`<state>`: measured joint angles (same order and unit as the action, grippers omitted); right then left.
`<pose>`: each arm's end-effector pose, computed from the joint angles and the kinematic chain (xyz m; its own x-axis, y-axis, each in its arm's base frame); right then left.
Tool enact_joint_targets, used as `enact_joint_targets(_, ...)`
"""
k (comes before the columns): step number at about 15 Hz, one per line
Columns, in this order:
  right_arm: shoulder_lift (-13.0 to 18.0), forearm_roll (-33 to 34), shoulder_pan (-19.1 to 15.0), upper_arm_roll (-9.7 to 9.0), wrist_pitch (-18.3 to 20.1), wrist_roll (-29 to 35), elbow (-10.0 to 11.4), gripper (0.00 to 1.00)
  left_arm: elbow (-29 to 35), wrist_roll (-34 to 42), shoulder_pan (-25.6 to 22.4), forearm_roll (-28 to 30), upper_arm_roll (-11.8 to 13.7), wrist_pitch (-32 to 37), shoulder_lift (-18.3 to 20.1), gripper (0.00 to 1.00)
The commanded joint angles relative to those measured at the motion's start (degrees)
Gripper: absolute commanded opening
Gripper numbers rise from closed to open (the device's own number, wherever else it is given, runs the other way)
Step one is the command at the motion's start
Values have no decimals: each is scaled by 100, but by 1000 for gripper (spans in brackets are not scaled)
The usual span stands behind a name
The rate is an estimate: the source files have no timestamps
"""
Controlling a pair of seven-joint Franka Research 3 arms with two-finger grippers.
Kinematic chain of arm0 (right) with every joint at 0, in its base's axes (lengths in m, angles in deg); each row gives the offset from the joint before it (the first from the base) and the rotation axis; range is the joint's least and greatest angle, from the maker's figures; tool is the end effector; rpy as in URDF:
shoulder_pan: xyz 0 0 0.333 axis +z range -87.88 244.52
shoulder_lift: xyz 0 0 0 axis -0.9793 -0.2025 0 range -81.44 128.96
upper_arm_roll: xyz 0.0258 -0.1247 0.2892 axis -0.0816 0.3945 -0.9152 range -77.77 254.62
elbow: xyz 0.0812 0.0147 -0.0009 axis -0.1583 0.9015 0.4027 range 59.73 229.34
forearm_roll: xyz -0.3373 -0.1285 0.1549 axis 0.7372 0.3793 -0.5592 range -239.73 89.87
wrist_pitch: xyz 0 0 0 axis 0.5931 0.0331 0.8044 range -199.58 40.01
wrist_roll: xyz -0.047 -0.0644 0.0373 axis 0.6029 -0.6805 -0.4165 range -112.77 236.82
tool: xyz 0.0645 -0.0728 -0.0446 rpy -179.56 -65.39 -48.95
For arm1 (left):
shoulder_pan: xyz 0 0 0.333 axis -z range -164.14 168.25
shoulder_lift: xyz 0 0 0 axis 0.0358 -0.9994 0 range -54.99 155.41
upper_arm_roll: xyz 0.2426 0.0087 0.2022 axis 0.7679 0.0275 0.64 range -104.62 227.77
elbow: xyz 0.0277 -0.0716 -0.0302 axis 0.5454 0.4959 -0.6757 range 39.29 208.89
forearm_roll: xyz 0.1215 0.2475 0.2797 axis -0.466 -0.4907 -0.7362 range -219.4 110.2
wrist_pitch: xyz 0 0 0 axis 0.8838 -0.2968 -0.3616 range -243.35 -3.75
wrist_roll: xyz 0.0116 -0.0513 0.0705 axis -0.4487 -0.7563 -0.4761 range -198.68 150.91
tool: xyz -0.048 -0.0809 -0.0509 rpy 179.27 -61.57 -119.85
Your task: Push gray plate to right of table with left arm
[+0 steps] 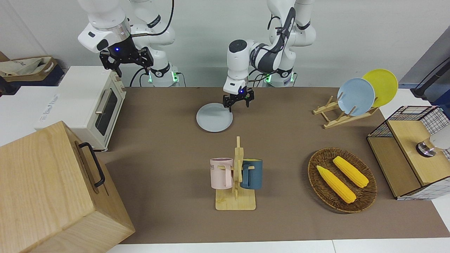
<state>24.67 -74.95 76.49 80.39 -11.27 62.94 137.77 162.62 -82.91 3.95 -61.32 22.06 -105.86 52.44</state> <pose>0.5209 0.0574 0.6563 0.9876 0.0910 -0.1277 0.0923 -0.9957 0.0041 0.3857 -0.3361 0.3697 0.9693 0.2296 0.0883 0.2367 -0.9684 -0.0791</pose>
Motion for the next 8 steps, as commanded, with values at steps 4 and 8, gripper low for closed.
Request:
enact_joint_targets(4,14,-25,-107,-93,90,66,-53,983,-1637,2603,56,856,1427,2436,338,991)
enact_joint_targets(8,14,-25,-116,-93,90,66,-53,983,-2446,3484,126,865,2279,3510,488,991)
